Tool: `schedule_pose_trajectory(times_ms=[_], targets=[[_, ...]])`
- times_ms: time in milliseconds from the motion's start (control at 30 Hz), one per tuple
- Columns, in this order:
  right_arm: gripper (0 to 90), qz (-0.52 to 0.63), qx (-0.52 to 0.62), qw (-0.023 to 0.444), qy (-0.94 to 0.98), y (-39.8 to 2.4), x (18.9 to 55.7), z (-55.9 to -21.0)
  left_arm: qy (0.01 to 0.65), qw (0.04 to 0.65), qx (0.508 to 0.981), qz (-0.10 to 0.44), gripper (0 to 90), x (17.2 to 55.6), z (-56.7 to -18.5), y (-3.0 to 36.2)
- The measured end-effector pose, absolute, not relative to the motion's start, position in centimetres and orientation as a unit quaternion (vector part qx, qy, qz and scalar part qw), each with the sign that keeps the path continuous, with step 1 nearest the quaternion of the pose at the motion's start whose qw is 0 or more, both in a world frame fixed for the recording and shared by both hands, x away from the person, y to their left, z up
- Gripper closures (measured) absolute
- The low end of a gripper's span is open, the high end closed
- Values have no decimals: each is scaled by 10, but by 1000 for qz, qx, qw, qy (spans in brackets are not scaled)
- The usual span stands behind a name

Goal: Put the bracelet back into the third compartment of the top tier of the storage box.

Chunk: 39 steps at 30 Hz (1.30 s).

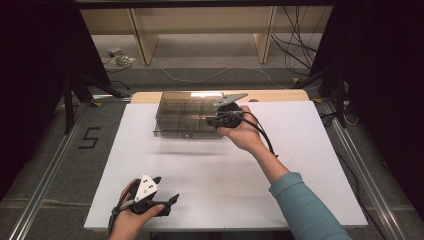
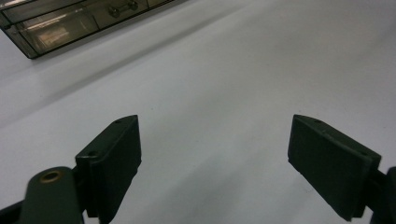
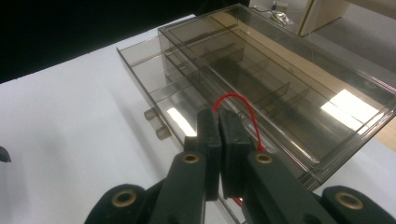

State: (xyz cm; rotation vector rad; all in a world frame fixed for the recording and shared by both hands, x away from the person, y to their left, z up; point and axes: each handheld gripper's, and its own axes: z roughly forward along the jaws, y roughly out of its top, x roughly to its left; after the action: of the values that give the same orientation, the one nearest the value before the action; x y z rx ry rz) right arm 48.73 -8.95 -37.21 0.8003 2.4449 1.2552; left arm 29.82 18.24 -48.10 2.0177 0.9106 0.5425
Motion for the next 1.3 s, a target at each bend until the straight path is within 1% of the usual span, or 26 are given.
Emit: schedule_pose_trajectory(times_ms=[1300], targets=[[882, 411, 287, 132, 855, -81, 505, -387, 364, 419, 803, 215, 173, 299, -481, 183]])
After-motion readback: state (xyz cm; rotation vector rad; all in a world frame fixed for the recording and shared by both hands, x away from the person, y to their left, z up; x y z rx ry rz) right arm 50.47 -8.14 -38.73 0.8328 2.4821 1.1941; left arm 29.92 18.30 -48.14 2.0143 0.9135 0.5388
